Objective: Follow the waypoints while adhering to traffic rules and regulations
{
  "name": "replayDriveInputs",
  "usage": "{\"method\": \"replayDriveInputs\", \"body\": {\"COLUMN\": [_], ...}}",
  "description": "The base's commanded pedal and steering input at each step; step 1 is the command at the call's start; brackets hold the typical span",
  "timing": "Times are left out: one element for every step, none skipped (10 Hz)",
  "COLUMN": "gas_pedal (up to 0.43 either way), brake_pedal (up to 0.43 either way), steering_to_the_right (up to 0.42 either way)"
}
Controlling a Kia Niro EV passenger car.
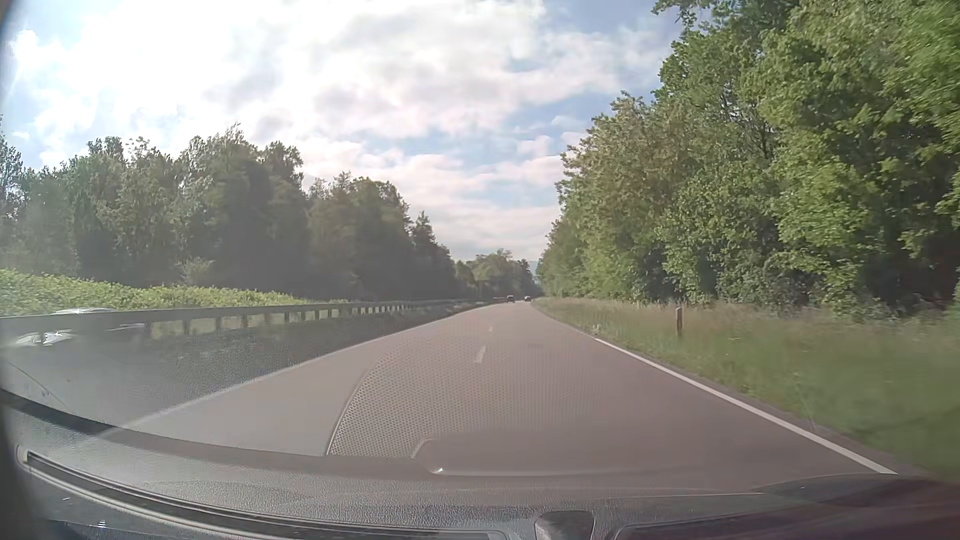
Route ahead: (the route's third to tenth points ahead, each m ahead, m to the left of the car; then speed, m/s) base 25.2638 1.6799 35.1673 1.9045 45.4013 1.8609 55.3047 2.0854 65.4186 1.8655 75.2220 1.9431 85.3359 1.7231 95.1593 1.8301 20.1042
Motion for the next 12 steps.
{"method": "replayDriveInputs", "body": {"gas_pedal": [0.189,0.189,0.189,0.177,0.177,0.177,0.177,0.177,0.177,0.177,0.177,0.177], "brake_pedal": [0.000,0.000,0.000,0.000,0.000,0.000,0.000,0.000,0.000,0.000,0.000,0.000], "steering_to_the_right": [0.000,0.000,0.000,0.000,0.000,0.000,-0.001,0.000,-0.001,-0.002,-0.002,-0.002]}}
